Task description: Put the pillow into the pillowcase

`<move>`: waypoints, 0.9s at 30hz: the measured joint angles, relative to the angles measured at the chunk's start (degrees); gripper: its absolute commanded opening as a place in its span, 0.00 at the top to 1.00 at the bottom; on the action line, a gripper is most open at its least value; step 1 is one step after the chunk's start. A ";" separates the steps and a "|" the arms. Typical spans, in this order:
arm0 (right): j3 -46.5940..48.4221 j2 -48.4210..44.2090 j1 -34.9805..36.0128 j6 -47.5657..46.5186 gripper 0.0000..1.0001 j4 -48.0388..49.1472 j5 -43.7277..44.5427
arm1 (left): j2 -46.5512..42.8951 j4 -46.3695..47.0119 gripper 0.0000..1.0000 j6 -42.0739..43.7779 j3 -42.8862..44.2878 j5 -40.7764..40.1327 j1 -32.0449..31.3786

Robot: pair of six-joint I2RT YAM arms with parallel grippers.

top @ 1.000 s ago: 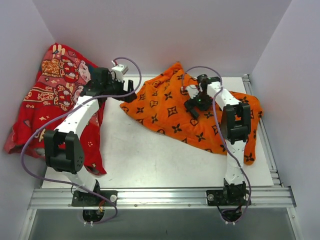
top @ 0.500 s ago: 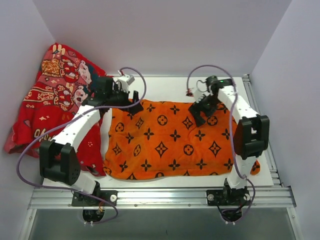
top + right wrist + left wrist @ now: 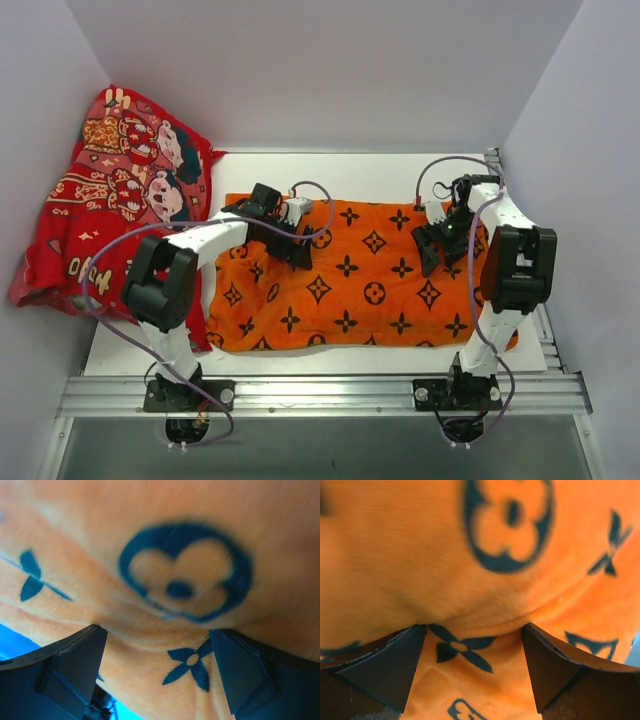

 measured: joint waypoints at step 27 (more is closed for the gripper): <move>0.59 -31.34 -7.17 16.17 0.00 4.09 -13.55 | -18.49 -13.16 0.03 1.90 13.77 -16.85 11.91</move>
